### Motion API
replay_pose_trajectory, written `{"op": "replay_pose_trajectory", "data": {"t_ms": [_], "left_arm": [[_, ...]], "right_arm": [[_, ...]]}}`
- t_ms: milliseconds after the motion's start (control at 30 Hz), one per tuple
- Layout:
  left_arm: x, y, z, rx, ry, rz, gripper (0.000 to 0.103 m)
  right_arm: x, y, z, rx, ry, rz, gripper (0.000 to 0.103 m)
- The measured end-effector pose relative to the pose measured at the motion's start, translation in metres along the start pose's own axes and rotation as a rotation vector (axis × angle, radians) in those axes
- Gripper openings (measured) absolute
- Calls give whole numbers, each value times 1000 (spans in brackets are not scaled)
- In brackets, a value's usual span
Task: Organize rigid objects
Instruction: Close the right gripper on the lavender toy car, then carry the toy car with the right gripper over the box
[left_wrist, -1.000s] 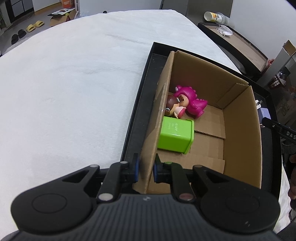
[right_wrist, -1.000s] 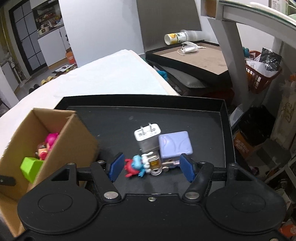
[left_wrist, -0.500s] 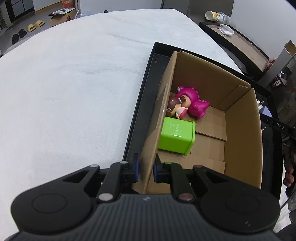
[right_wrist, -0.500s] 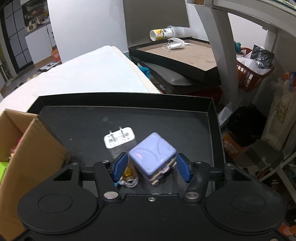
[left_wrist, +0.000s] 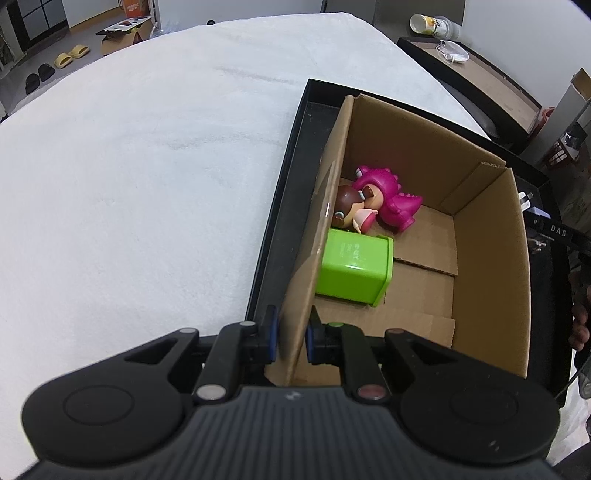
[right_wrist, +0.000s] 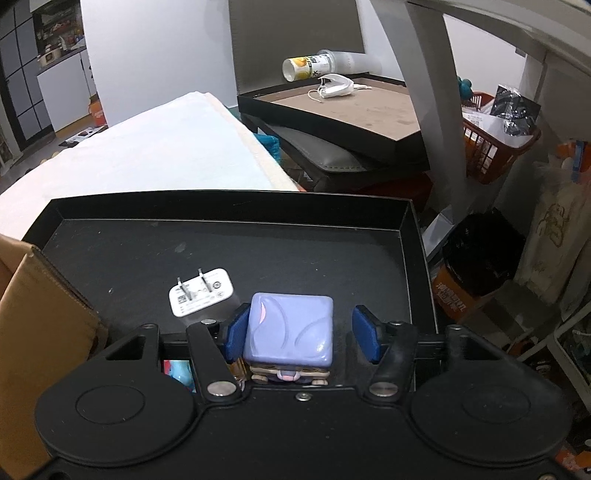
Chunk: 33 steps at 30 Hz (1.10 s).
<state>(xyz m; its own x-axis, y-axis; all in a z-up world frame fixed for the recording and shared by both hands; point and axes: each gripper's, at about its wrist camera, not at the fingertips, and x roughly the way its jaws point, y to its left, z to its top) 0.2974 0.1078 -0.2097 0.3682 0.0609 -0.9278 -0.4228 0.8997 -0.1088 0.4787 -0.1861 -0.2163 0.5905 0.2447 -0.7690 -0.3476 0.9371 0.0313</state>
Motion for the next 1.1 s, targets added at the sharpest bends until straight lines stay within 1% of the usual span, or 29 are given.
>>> {"op": "replay_pose_trajectory", "data": {"t_ms": [67, 200, 267, 567, 733, 1100], "left_arm": [[2, 0, 0, -2, 3, 3, 14], [3, 0, 1, -2, 6, 7, 14], [3, 0, 1, 0, 4, 6, 14], [2, 2, 0, -3, 0, -9, 14], [1, 4, 0, 0, -3, -20, 14], [0, 6, -3, 19, -16, -37, 14]], "right_arm": [[-2, -2, -1, 10, 0, 22, 44], [-6, -2, -2, 3, 11, 14, 43], [-10, -5, -1, 24, 25, 35, 43], [-40, 2, -3, 33, 50, 39, 43], [-59, 13, 2, 4, 39, 45, 43], [-88, 55, 8, -77, 57, 52, 43]]}}
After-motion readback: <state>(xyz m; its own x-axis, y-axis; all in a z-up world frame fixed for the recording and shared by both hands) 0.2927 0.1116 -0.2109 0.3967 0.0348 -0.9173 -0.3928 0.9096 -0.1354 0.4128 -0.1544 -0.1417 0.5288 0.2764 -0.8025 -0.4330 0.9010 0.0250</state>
